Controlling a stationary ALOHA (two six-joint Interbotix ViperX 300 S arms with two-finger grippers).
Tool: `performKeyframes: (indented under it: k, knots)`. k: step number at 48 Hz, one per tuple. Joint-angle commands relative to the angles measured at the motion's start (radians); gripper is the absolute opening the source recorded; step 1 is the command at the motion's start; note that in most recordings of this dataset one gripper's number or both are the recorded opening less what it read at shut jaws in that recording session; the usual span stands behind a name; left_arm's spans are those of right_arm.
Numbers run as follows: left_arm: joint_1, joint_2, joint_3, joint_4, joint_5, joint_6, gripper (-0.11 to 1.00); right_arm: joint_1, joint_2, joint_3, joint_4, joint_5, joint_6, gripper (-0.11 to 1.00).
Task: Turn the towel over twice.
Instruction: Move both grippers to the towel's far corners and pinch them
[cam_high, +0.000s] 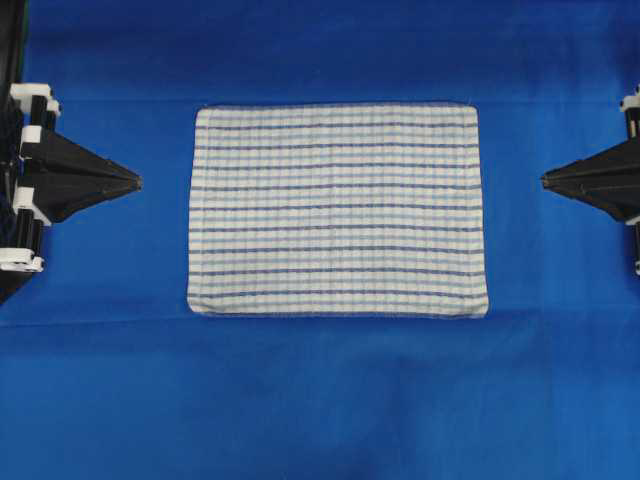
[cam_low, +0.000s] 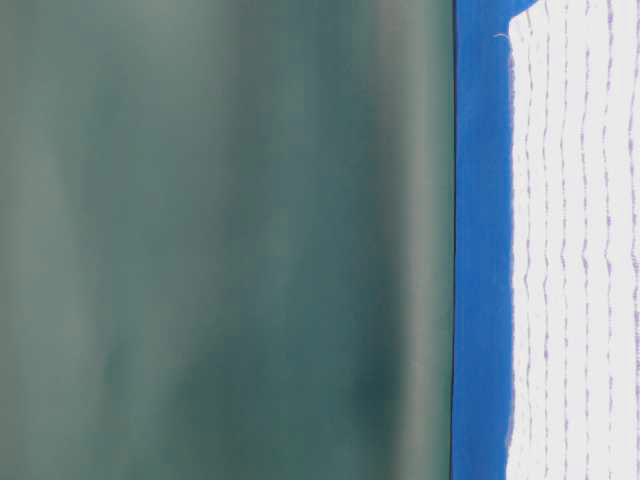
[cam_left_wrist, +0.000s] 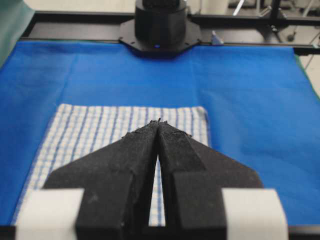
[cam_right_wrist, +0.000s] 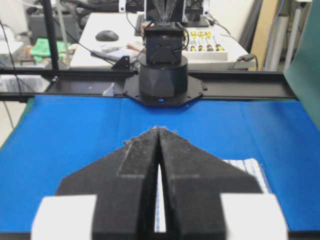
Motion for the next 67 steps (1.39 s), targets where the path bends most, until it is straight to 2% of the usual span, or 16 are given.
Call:
performKeyframes:
  k: [1,15,32,35,39,43,47,48,50,56,67]
  knots:
    - [0.049,0.020,-0.029,-0.015,-0.003,0.011,0.00,-0.021,0.009,-0.032,0.002,-0.003,0.002,0.00]
    - [0.170,0.084,-0.023,-0.015,0.011,0.026,0.00,-0.164,0.087,-0.037,0.003,0.057,0.006,0.00]
    - [0.318,0.304,-0.035,-0.015,-0.035,0.051,0.02,-0.364,0.330,-0.051,0.006,0.077,0.061,0.01]
    - [0.336,0.348,-0.038,-0.015,-0.051,0.051,0.13,-0.383,0.385,-0.063,0.006,0.084,0.061,0.01]
    - [0.360,0.407,-0.048,-0.017,-0.061,0.051,0.34,-0.407,0.459,-0.083,0.006,0.092,0.060,0.06]
    - [0.380,0.472,-0.060,-0.017,-0.069,0.049,0.62,-0.428,0.541,-0.101,0.002,0.094,0.058,0.31]
    - [0.396,0.529,-0.071,-0.017,-0.072,0.051,0.84,-0.449,0.621,-0.117,-0.006,0.089,0.049,0.55]
    - [0.399,0.543,-0.074,-0.017,-0.072,0.051,0.86,-0.453,0.630,-0.118,-0.008,0.089,0.049,0.59]
    - [0.408,0.580,-0.077,-0.017,-0.075,0.051,0.86,-0.465,0.672,-0.127,-0.017,0.089,0.049,0.66]
    - [0.439,0.669,-0.083,-0.017,-0.100,0.051,0.83,-0.500,0.772,-0.146,-0.029,0.086,0.049,0.60]
    - [0.482,0.811,-0.084,-0.017,-0.179,0.051,0.83,-0.554,0.902,-0.166,-0.043,0.043,0.048,0.61]
